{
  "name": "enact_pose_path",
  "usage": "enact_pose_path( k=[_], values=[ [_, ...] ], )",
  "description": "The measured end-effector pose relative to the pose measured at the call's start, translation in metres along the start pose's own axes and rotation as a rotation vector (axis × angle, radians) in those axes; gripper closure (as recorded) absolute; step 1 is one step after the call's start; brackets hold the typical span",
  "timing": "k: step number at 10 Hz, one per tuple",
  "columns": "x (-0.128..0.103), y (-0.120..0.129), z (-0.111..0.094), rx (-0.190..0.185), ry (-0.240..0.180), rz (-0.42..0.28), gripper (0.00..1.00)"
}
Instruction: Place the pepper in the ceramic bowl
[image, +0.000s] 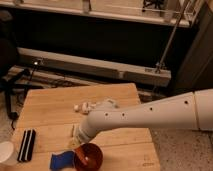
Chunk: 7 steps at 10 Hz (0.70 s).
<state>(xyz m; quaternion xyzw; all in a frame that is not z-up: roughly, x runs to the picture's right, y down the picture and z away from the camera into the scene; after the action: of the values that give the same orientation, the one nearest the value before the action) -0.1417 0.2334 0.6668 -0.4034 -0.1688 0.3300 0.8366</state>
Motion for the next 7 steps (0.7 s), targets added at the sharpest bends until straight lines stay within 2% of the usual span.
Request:
enact_pose_path(
  k=[2, 4, 7],
  values=[
    [0.006, -0.011, -0.001, -0.009, 0.009, -0.012, 0.22],
    [0.007, -0.028, -0.006, 0.017, 0.034, -0.022, 0.20],
    [0.001, -0.033, -0.005, 0.016, 0.064, -0.027, 0.20]
  ],
)
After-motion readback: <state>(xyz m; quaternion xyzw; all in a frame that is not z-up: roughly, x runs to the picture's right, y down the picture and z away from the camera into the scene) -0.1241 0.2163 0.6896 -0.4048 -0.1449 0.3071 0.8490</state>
